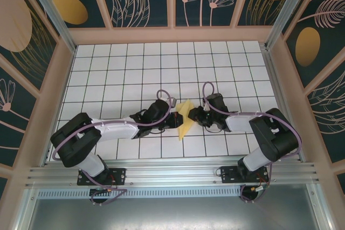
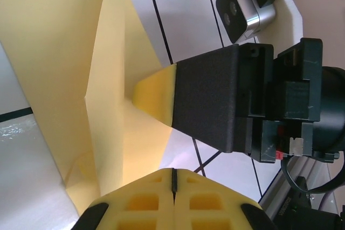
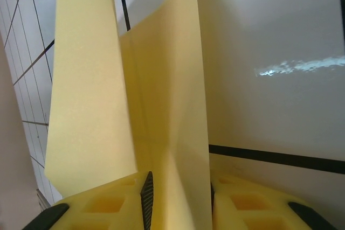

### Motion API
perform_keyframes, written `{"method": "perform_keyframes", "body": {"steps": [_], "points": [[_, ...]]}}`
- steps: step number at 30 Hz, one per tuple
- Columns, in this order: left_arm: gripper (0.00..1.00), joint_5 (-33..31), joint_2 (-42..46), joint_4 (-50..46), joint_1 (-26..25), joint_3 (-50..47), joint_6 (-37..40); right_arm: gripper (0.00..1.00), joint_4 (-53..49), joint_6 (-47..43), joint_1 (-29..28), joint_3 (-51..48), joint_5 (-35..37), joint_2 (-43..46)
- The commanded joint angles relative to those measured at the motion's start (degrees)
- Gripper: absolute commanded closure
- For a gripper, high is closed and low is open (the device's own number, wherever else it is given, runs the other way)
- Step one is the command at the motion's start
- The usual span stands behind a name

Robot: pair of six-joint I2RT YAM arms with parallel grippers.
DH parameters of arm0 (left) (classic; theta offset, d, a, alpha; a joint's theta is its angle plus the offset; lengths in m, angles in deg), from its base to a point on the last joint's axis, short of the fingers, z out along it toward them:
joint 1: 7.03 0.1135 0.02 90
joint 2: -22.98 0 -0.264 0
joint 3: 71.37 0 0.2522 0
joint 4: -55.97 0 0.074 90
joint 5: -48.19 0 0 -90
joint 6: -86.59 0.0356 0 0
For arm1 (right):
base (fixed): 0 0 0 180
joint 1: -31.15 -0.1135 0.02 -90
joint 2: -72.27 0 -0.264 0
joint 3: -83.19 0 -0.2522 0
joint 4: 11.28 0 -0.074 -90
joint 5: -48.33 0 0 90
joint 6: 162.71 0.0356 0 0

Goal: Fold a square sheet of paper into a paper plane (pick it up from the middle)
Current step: Turn over the paper at the center of the table.

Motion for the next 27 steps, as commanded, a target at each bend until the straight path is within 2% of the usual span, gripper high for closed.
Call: {"method": "perform_keyframes", "body": {"steps": [1,6,15,27], "points": [[0.99,0.0,-2.4,-0.1,0.4,1.9,0.9,0.66,2.4,-0.9,-0.3,-0.6,-1.8,0.0],[1.00,-1.0,-5.0,-1.6,0.4,2.7,0.5,0.61,3.8,-0.6,-0.5,-1.0,-2.9,-0.1],[1.00,-2.4,-7.3,-3.4,0.5,2.4,0.5,0.60,5.1,-0.9,-1.7,-0.2,-4.7,-1.8],[1.00,-1.5,-10.6,-3.2,0.4,2.0,-0.2,0.64,5.4,-1.9,-3.6,1.6,-5.8,-4.4]]}}
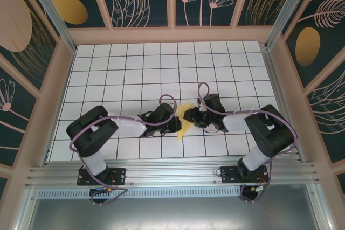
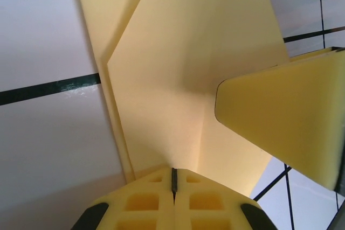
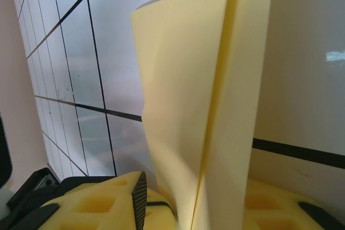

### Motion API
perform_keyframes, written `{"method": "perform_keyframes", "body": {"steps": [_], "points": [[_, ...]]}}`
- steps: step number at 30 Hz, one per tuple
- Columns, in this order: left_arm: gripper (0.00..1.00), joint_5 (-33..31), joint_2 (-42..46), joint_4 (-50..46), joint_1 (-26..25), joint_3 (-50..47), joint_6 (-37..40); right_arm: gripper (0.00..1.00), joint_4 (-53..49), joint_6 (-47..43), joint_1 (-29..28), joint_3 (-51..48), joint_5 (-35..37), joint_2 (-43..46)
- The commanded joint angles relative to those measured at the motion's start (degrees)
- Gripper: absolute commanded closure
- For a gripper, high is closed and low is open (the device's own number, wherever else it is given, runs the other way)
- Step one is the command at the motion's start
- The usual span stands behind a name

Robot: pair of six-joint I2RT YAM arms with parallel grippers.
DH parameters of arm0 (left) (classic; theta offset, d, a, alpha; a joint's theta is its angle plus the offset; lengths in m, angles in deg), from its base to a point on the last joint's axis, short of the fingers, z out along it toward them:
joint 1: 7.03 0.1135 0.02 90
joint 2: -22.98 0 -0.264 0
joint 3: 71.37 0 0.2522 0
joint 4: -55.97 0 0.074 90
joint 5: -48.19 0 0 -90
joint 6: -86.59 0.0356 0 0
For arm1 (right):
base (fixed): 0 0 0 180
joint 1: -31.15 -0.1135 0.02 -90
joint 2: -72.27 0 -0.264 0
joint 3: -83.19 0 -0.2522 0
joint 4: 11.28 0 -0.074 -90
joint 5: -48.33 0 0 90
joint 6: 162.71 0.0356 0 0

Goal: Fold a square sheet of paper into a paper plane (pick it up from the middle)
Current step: Turn over the paper at the center of the table.

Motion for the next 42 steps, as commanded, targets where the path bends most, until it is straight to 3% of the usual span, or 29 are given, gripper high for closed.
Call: {"method": "perform_keyframes", "body": {"steps": [1,21,26,30,36,42], "points": [[1.00,0.5,-0.8,-0.4,0.4,0.3,-0.3,0.65,1.1,-1.5,-1.3,1.0,-1.6,-1.2],[1.00,3.7,1.7,6.9,0.4,-3.6,-2.6,0.85,-1.1,-2.9,-1.7,2.3,-0.3,-1.0],[1.00,3.1,5.9,6.9,0.5,-4.3,-2.6,0.94,-3.9,-4.3,-1.8,3.3,-0.2,0.4],[0.95,1.8,9.4,6.9,0.4,-5.6,-2.7,0.94,-8.1,-5.8,-1.7,4.6,1.4,2.5],[0.86,-5.6,18.4,3.0,0.4,-8.1,-2.3,0.94,-21.7,-10.3,-1.9,8.8,10.0,8.4],[0.81,-16.3,28.0,-3.2,0.4,-11.7,-2.8,0.92,-43.4,-15.7,-3.3,17.7,28.6,12.1]]}}
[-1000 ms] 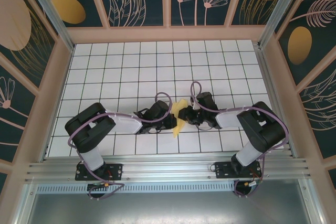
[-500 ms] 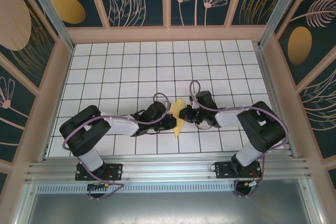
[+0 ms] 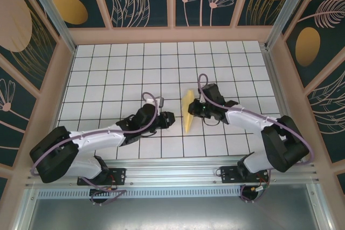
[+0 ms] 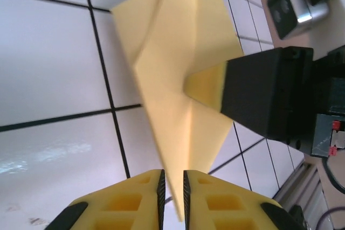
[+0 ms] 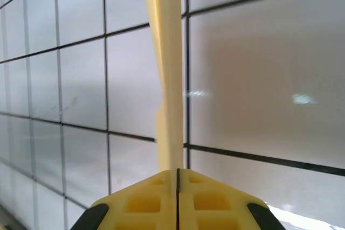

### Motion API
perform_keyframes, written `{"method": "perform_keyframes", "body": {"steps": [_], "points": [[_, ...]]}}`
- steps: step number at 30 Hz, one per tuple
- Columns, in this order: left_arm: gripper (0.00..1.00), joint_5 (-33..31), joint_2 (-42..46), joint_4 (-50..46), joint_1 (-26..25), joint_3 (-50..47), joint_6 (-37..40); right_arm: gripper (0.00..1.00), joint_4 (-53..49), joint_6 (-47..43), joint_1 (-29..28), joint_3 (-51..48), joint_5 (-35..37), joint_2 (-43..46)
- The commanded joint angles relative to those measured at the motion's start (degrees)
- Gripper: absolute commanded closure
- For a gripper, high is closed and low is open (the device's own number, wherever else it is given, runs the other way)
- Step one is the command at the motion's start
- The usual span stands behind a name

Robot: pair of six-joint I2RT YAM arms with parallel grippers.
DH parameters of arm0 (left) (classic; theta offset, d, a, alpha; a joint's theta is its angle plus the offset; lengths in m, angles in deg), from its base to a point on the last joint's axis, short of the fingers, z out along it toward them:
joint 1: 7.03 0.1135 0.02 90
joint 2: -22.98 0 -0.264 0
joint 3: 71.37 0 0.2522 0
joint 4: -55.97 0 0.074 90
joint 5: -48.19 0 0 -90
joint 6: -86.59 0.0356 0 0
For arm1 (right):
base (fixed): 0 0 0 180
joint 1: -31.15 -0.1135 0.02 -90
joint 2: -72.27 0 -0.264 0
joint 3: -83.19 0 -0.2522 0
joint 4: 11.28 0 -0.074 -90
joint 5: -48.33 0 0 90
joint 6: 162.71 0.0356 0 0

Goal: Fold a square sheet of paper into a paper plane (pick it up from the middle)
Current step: Turn over the paper at the center of the table.

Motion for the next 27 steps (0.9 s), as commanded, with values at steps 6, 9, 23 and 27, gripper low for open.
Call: {"method": "perform_keyframes", "body": {"steps": [6,9,23,27], "points": [[0.76,-15.1,10.9,-9.2,0.5,-4.3,-1.0,0.92,-34.9,-4.3,-5.9,15.6,36.6,-4.0],[0.75,-19.0,14.7,-11.6,0.4,-5.4,-2.3,0.93,-41.8,-3.5,-8.7,20.5,44.2,-9.9],[0.72,-29.5,31.9,-19.8,0.5,-10.3,-6.3,0.88,-47.8,-0.5,-22.6,43.3,42.3,-40.9],[0.72,-28.8,31.8,-20.8,0.5,-10.0,-6.0,0.75,-41.3,-0.9,-23.0,42.6,35.0,-41.2]]}}
